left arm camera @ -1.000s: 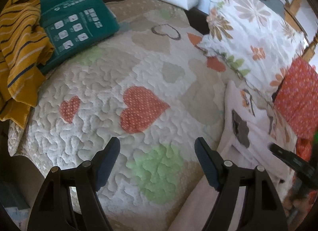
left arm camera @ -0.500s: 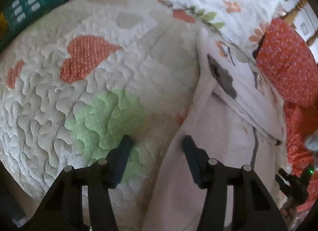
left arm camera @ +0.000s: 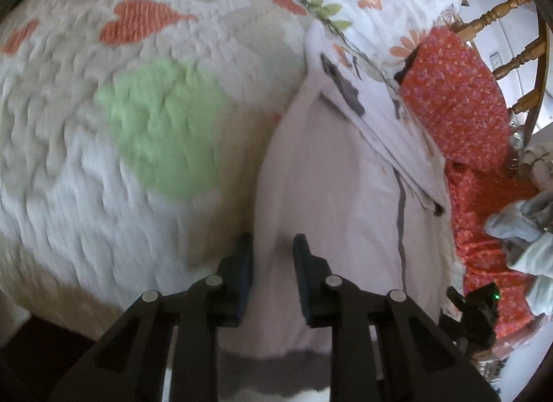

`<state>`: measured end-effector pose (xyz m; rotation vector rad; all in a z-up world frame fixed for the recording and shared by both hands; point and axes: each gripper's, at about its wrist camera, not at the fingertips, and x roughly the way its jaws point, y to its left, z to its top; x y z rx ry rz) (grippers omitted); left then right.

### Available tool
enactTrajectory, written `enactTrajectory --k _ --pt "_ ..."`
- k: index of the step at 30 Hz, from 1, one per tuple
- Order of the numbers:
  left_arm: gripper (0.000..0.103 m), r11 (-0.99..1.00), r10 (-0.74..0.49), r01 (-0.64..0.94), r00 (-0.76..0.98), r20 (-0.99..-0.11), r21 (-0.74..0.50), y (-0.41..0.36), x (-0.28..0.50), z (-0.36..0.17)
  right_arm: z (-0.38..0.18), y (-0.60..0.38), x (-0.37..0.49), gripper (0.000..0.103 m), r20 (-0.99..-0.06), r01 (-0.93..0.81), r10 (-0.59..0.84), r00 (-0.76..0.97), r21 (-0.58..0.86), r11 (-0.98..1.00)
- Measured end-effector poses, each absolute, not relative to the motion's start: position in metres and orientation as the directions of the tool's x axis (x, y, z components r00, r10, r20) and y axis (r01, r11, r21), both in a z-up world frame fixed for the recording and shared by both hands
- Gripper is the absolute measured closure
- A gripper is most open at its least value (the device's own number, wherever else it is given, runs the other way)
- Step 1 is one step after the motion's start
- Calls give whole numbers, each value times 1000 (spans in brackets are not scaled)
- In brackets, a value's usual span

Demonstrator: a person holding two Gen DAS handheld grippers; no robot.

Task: Fold small clothes
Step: 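Grasp the grey hem band with the left gripper while the right gripper grasps it too, then lift the hem with both grippers, fold it toward the collar, release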

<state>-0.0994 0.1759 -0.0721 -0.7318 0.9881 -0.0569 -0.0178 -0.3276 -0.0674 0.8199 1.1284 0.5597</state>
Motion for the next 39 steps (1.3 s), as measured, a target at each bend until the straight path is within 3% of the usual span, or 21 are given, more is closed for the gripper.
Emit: enactTrajectory --k 13,19,23,24,25,26,27,30,33,39 --pt "80 720 -420 -283 549 -723 -633 149 -147 -93 -85 -308 -71 44 -506 -12 820 268 849 528" --pt "57 688 -472 -275 534 -702 -671 140 -160 -102 -88 -300 -90 45 -538 -30 805 251 827 562" --pt "55 718 -457 -266 518 -723 -644 129 -164 -103 -86 -294 -95 50 -577 -46 775 259 794 606" --pt "55 726 -450 -263 516 -729 -635 127 -164 -103 -85 -294 -95 53 -590 -52 764 262 782 621" --pt "63 739 -440 -262 510 -739 -621 125 -163 -102 -85 -293 -96 57 -605 -58 750 265 767 639" --pt "74 761 -411 -273 499 -763 -589 122 -163 -102 -84 -292 -96 58 -619 -63 737 271 753 655" --pt "96 779 -388 -283 485 -784 -560 121 -163 -103 -83 -290 -97 63 -634 -65 721 279 737 673" --pt "96 765 -388 -309 478 -788 -564 124 -166 -101 -82 -290 -100 92 -700 -59 648 300 665 745" --pt "96 778 -354 -312 498 -791 -545 129 -171 -84 -70 -292 -100 92 -703 -73 632 326 648 758" --pt "96 753 -359 -293 567 -742 -589 137 -197 -44 -43 -313 -116 92 -608 -89 698 380 726 681"
